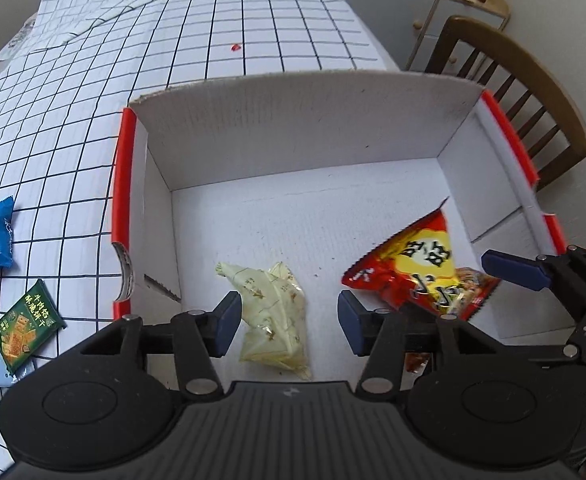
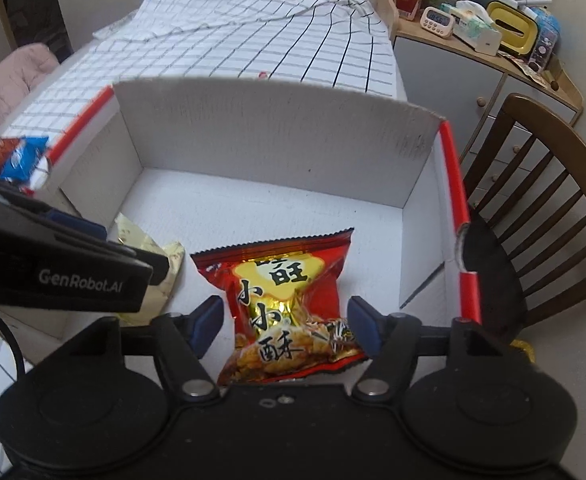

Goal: Organize snacks
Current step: 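Lift both tools out of the box back toward the snack pile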

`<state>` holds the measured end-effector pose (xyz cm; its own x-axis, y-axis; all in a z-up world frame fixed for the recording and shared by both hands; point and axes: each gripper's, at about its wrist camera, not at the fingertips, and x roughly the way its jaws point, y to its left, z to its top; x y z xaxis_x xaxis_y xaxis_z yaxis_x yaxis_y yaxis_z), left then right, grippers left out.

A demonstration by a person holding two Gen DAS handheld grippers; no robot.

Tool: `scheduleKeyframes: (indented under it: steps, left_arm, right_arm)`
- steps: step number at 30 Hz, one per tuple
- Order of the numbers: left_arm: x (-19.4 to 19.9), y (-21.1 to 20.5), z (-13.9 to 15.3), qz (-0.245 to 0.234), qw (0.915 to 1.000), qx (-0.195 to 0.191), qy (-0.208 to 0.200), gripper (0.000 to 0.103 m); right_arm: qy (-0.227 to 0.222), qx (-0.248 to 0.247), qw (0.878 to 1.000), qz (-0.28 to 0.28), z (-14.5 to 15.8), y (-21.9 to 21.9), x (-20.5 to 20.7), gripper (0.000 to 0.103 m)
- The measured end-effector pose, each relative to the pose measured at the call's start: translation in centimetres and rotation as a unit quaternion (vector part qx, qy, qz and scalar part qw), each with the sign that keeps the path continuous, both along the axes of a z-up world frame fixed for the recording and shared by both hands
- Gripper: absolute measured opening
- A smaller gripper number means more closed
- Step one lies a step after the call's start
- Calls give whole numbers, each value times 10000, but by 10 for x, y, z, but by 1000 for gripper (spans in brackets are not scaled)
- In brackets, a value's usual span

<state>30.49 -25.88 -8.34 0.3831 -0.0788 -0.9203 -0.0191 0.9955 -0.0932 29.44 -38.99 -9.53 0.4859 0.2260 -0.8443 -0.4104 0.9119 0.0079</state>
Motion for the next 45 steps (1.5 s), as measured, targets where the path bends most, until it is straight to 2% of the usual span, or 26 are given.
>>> scheduleKeyframes:
  steps: [10, 18, 28, 32, 36, 39, 40, 41, 45]
  left_arm:
    - [-38, 19, 43, 7, 9981, -291, -540, 53]
    - [-72, 41, 73, 113, 9945, -416, -954, 55]
    - [-120, 79, 103, 134, 9886, -464, -1427, 57]
    - [-140, 102, 110, 215, 9854, -505, -1614, 65]
    - [-160, 126, 113, 263, 9835, -529, -1708, 66]
    - [-175, 146, 113, 328, 9823, -518, -1767, 71]
    - [-179, 153, 112, 361, 9819, -512, -1790, 73]
    - [-184, 160, 112, 390, 9813, -507, -1814, 74]
    - [-198, 188, 110, 512, 9798, -470, -1877, 76]
  right_arm:
    - [-280, 433, 9987, -60, 44, -12, -22, 85]
    - [-445, 773, 9960, 100, 71, -7, -47, 86]
    - [-736, 1026, 9912, 407, 102, 28, -82, 87]
    - [-824, 1133, 9888, 512, 111, 45, -98, 90]
    - [-862, 1218, 9868, 631, 115, 66, -112, 90]
    - [-896, 1270, 9852, 729, 115, 84, -123, 90]
    - [-908, 1299, 9845, 748, 115, 90, -125, 92]
    - [-935, 1344, 9837, 748, 115, 96, -129, 100]
    - [-967, 1511, 9803, 823, 114, 120, -138, 101]
